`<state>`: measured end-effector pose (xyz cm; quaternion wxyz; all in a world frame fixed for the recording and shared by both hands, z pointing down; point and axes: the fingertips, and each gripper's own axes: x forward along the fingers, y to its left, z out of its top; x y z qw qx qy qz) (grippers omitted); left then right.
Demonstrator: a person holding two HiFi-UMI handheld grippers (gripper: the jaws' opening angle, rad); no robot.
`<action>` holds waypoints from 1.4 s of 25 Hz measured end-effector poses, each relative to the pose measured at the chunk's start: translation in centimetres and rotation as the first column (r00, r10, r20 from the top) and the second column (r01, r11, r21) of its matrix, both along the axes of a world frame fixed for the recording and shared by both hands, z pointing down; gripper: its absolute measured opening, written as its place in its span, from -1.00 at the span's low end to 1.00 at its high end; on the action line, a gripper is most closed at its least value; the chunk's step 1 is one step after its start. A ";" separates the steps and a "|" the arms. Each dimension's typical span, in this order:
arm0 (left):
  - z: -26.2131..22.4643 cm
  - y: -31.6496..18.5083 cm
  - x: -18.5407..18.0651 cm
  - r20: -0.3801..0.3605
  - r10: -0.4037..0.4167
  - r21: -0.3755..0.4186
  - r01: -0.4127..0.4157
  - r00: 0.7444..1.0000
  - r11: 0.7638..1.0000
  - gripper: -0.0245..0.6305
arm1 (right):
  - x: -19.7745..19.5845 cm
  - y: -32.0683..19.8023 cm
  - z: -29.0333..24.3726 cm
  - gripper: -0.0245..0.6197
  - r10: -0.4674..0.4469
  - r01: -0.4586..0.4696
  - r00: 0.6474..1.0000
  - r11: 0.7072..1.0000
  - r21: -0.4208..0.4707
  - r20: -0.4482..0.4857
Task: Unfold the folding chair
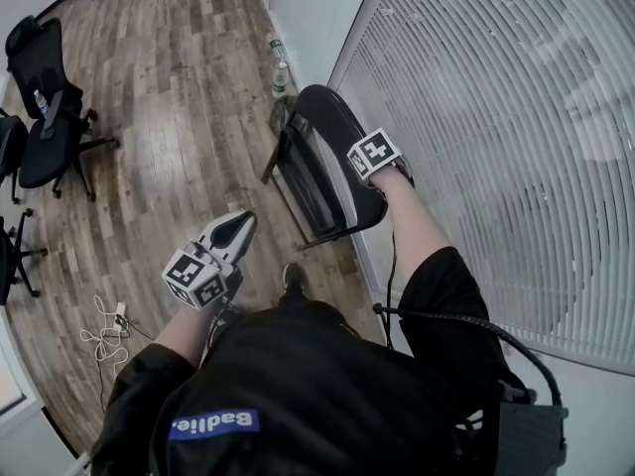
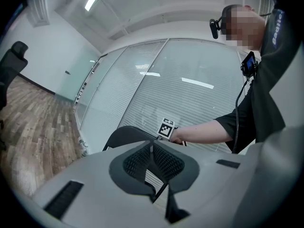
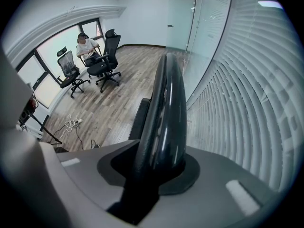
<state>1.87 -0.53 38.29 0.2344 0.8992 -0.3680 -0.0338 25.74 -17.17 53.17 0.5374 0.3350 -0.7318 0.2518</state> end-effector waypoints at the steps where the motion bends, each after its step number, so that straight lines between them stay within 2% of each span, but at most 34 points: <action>1: 0.2 -0.1 0.2 0.001 0.002 -0.003 -0.002 1.000 1.000 -0.90 | 0.0 0.0 0.0 -0.60 0.000 0.000 1.000 1.000 0.000 0.000; 28: 6.8 -3.6 2.1 0.002 0.005 -0.167 -0.004 1.000 0.986 -0.89 | -0.7 0.3 -0.2 -0.60 -0.004 0.004 1.000 1.000 -0.003 -0.006; 35: 8.1 -4.9 3.5 -0.017 0.026 -0.216 -0.029 1.000 0.976 -0.76 | -0.4 0.1 -0.5 -0.60 -0.004 0.004 1.000 1.000 -0.003 -0.004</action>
